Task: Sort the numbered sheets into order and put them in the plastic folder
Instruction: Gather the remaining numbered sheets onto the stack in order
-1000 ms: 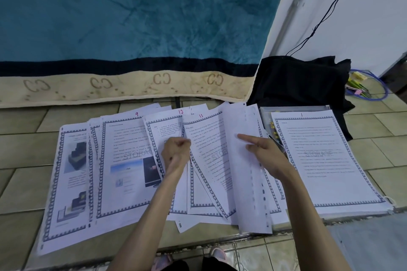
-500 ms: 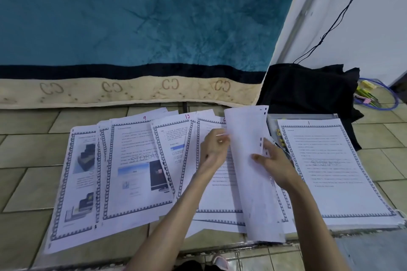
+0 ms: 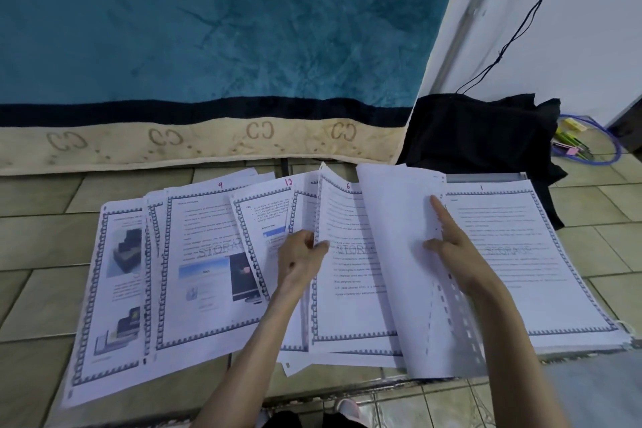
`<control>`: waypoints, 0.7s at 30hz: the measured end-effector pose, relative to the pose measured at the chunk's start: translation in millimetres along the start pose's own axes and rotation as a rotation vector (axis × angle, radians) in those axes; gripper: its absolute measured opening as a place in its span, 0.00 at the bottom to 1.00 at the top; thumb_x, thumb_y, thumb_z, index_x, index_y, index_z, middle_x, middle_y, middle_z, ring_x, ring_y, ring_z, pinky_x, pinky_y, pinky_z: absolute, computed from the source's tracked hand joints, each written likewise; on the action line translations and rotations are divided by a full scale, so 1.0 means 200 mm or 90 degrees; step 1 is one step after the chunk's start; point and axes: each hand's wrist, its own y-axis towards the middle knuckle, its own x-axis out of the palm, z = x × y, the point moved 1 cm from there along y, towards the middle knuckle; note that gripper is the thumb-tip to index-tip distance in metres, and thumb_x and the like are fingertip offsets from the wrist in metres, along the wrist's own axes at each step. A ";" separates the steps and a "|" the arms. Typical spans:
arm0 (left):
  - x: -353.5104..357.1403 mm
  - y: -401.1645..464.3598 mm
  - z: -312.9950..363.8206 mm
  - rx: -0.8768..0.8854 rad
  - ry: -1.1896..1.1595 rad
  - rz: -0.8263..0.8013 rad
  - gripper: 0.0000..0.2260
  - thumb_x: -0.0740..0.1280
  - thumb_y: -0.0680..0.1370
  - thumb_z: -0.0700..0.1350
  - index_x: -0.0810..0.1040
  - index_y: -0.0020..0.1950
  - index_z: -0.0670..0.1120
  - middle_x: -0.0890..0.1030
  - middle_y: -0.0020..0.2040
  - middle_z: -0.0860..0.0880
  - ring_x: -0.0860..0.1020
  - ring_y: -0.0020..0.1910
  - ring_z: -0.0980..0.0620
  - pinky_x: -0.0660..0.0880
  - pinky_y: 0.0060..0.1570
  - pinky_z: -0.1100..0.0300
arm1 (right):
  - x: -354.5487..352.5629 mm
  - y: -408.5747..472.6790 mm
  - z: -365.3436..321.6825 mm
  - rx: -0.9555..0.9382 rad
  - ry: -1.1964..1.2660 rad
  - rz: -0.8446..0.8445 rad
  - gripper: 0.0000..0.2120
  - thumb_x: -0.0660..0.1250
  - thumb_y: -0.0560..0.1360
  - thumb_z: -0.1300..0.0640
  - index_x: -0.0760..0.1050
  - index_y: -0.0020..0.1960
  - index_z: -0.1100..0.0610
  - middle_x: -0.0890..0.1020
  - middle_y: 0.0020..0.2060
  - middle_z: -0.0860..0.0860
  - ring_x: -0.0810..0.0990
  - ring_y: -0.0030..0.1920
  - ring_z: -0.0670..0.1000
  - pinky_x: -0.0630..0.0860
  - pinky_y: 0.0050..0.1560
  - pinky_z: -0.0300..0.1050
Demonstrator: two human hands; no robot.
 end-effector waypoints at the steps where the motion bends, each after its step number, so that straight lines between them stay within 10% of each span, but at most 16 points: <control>1: 0.01 -0.01 0.02 0.022 0.000 0.004 0.11 0.65 0.77 0.45 0.68 0.37 0.46 0.71 0.34 0.51 0.69 0.35 0.53 0.64 0.31 0.62 | 0.01 0.00 0.01 0.006 -0.001 -0.006 0.37 0.56 0.76 0.70 0.48 0.75 0.41 0.53 0.75 0.40 0.52 0.74 0.44 0.55 0.73 0.46; 9: -0.41 -0.14 0.17 0.099 0.095 0.156 0.10 0.61 0.79 0.45 0.74 0.58 0.42 0.77 0.46 0.48 0.76 0.37 0.54 0.68 0.34 0.62 | 0.09 0.05 -0.03 0.051 0.011 0.034 0.39 0.53 0.76 0.71 0.38 0.76 0.47 0.57 0.74 0.45 0.64 0.70 0.49 0.68 0.66 0.48; 14: -0.84 -0.21 0.10 0.067 0.181 0.304 0.11 0.62 0.78 0.46 0.78 0.44 0.40 0.77 0.38 0.40 0.77 0.44 0.40 0.65 0.37 0.56 | 0.31 0.01 -0.20 -0.009 -0.017 -0.068 0.38 0.51 0.73 0.73 0.46 0.77 0.48 0.61 0.73 0.47 0.67 0.68 0.51 0.69 0.60 0.44; 21: -1.16 -0.29 -0.10 0.025 0.080 0.435 0.16 0.64 0.72 0.59 0.76 0.39 0.46 0.79 0.37 0.36 0.79 0.43 0.33 0.76 0.45 0.42 | 0.66 -0.06 -0.25 0.025 -0.257 -0.312 0.26 0.49 0.81 0.43 0.54 0.76 0.52 0.63 0.73 0.54 0.66 0.69 0.51 0.60 0.68 0.45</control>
